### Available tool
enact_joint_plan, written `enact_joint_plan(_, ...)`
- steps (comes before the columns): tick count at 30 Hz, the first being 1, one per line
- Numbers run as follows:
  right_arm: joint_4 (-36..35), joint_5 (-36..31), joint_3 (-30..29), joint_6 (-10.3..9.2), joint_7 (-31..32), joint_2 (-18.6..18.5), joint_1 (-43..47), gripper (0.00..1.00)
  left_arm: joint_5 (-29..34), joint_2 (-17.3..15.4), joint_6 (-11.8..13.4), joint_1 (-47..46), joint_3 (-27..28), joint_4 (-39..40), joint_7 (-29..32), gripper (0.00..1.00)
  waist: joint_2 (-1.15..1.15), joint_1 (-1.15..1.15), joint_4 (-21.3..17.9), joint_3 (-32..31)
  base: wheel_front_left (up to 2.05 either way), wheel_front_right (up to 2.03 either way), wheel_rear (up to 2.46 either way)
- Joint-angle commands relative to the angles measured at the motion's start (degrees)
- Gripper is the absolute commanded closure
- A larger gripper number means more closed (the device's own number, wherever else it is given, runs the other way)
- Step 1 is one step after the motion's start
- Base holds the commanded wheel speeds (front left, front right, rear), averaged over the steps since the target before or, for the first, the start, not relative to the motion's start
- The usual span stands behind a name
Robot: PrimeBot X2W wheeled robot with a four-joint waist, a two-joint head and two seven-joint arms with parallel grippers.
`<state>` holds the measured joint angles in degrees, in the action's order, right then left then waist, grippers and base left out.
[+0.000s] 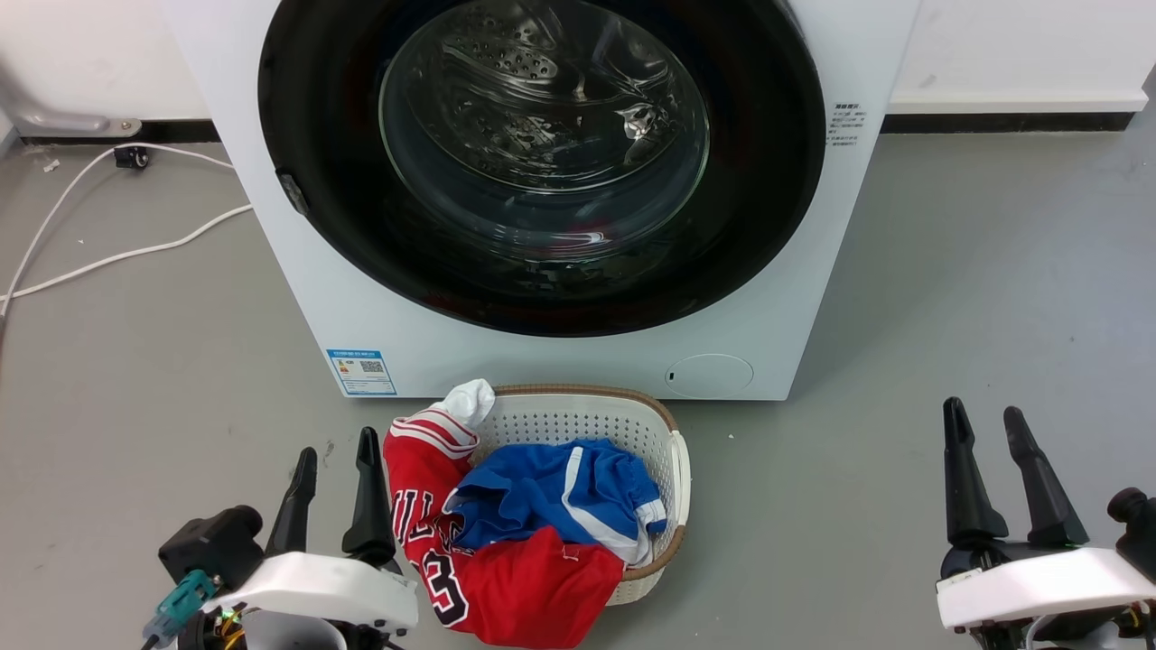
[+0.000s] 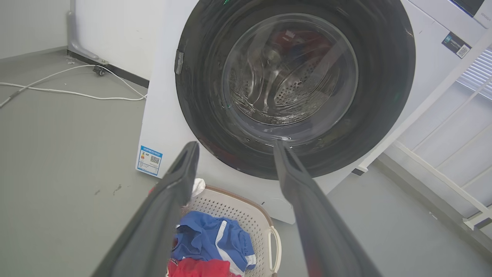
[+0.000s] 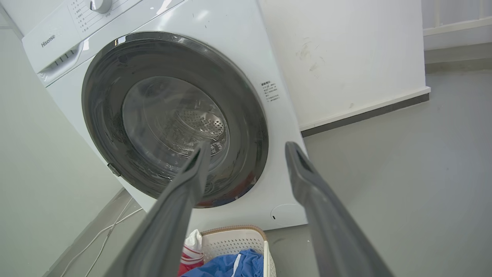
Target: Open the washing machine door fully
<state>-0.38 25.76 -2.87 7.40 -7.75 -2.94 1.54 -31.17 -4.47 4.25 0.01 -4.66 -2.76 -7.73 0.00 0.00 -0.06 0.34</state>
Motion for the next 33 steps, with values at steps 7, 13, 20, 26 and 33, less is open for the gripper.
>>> enact_joint_plan(7, -1.9, -5.1, 0.2, 0.13, -1.6, 0.0, 0.8, 0.00, 5.5, -0.2, 1.0, 0.4, -1.2, 1.1, -1.5, 0.00, 0.00, 0.00, 0.1, 0.2, 0.00, 0.00, 0.00)
enact_joint_plan(13, -2.5, -7.5, 0.4, 0.13, -2.4, 0.0, 1.5, 0.00, 8.5, -0.1, 1.2, 0.9, -1.7, 1.1, -2.3, 0.00, 0.00, 0.00, 0.1, 0.2, 0.00, 0.00, 0.00)
enact_joint_plan(20, -3.4, -10.7, 0.6, 0.13, -3.3, 0.0, 1.9, 0.00, 11.9, 0.2, 1.1, 1.4, -1.7, 0.9, -3.3, 0.00, 0.00, 0.00, 0.1, 0.2, 0.00, 0.00, 0.00)
enact_joint_plan(26, -3.8, -12.9, 0.5, 0.13, -4.0, 0.0, 2.6, 0.00, 14.8, 0.5, 1.0, 1.8, -1.8, 0.9, -4.1, 0.00, 0.00, 0.00, 0.1, 0.3, 0.00, 0.00, 0.00)
enact_joint_plan(33, -4.0, -15.8, 0.5, 0.13, -5.1, 0.1, 3.2, 0.00, 18.4, 0.9, 0.8, 2.4, -1.8, 0.3, -5.0, 0.00, 0.00, 0.00, 0.0, 0.3, 0.00, 0.00, 0.00)
